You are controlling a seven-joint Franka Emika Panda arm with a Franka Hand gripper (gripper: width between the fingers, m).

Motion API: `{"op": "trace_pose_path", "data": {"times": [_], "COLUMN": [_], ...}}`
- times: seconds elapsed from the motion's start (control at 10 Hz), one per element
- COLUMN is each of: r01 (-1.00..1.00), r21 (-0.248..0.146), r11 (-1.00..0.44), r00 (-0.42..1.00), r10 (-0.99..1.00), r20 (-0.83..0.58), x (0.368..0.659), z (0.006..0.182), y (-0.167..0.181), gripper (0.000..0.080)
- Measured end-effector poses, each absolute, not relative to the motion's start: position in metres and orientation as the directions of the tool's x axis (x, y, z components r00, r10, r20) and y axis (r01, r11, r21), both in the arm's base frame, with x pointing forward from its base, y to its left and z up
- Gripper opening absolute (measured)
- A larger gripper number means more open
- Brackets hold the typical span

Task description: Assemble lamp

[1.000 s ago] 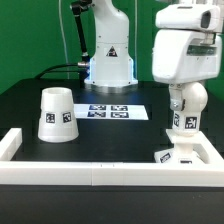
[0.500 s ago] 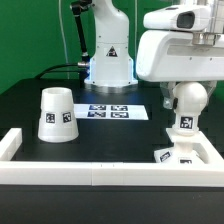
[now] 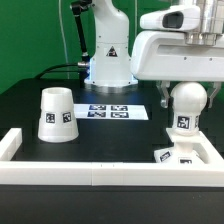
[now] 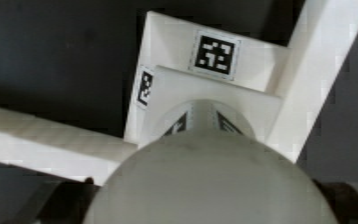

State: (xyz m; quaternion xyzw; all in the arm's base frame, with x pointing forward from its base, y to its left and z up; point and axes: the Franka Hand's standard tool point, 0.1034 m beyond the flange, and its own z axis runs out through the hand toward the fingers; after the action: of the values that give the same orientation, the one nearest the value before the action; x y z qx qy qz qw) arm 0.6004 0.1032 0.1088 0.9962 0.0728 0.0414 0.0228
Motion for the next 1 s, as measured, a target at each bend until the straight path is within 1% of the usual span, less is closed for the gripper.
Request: {"op": "trace_pose_path", "data": {"times": [0.1, 0.2, 0.4, 0.5, 0.8, 1.0], "r01": [0.006, -0.066, -0.304, -0.405, -0.564, -0.636], "r21": [0.021, 0.014, -0.027, -0.038, -0.051, -0.056], "r11": [-1.000, -0.998, -0.952, -0.914, -0.824, -0.769], "r00": [0.996, 0.994, 0.949, 0.912, 0.824, 0.769], "r10": [0.008, -0.065, -0.306, -0.406, -0.566, -0.638], "r20": [0.086, 0.090, 0.072, 0.055, 0.036, 0.029], "x": [0.6006, 0.6009, 0.6005, 0.5994, 0.5989, 0.5988], "z": [0.1083, 0.1085, 0.1086, 0.1088, 0.1089, 0.1089], "y": [0.1017, 0.1023, 0.1011, 0.1015, 0.1017, 0.1021], "gripper": [0.0576, 0.0576, 0.0576, 0.0576, 0.0576, 0.0576]}}
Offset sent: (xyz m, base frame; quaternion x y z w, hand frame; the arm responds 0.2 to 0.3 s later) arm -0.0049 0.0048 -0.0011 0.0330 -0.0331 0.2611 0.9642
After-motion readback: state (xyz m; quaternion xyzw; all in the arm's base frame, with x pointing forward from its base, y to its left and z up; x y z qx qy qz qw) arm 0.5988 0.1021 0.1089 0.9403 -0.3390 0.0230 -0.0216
